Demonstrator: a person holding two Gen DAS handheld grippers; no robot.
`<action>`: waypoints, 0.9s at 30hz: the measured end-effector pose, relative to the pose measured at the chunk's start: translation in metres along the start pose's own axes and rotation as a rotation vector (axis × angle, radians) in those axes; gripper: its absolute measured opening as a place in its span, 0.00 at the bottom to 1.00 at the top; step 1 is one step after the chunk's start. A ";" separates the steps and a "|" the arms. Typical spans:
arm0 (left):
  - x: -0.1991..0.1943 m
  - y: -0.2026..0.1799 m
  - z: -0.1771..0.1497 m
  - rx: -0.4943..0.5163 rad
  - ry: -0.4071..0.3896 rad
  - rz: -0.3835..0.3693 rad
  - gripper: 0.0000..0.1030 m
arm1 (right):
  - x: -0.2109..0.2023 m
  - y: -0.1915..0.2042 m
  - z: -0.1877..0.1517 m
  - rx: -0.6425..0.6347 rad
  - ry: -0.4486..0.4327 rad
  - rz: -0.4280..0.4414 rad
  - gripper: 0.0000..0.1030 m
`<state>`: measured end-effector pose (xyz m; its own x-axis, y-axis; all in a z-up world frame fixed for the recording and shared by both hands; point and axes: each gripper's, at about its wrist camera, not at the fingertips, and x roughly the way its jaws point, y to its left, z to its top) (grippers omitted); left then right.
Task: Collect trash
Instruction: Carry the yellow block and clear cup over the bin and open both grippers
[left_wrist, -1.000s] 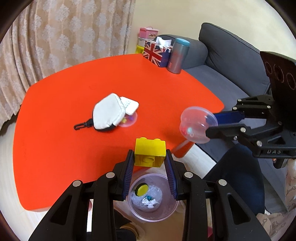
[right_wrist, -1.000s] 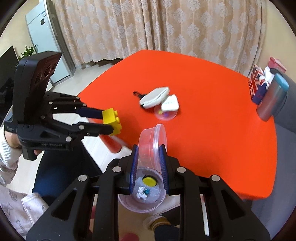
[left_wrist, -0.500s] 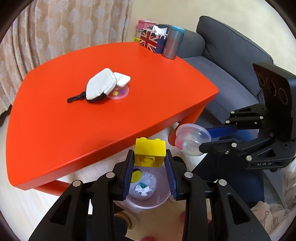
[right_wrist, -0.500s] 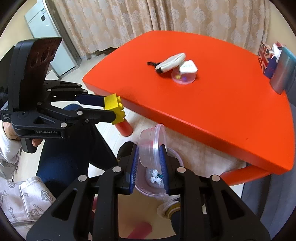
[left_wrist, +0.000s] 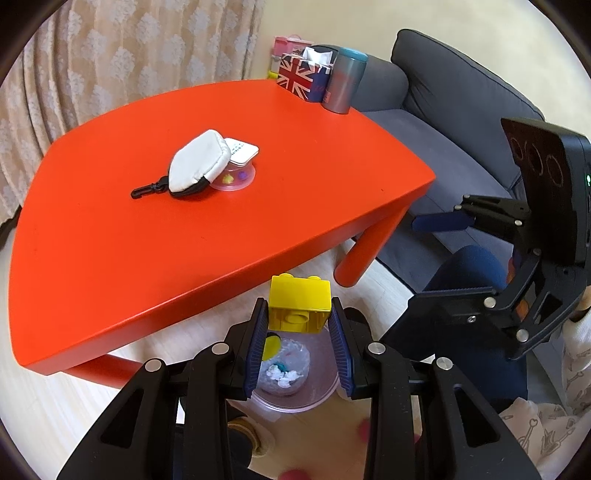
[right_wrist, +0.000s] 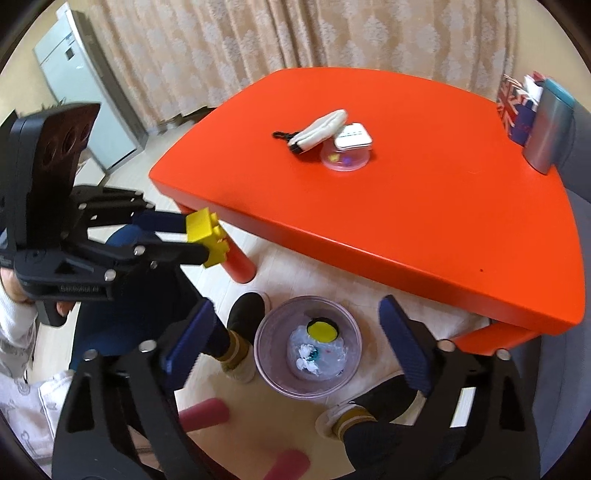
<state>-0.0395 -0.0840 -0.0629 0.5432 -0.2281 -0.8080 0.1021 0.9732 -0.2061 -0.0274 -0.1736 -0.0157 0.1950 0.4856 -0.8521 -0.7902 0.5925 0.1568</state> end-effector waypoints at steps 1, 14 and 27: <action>0.001 -0.001 0.000 0.000 0.001 0.000 0.32 | 0.000 -0.001 0.000 0.007 -0.001 -0.013 0.91; 0.007 -0.010 -0.003 0.020 0.027 -0.012 0.32 | -0.013 -0.007 0.001 0.040 -0.025 -0.064 0.92; 0.012 -0.018 -0.002 0.039 0.041 -0.024 0.61 | -0.022 -0.021 -0.001 0.077 -0.045 -0.080 0.92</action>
<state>-0.0368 -0.1048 -0.0701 0.5061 -0.2518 -0.8249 0.1480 0.9676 -0.2046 -0.0159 -0.1973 -0.0008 0.2830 0.4621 -0.8404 -0.7245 0.6772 0.1284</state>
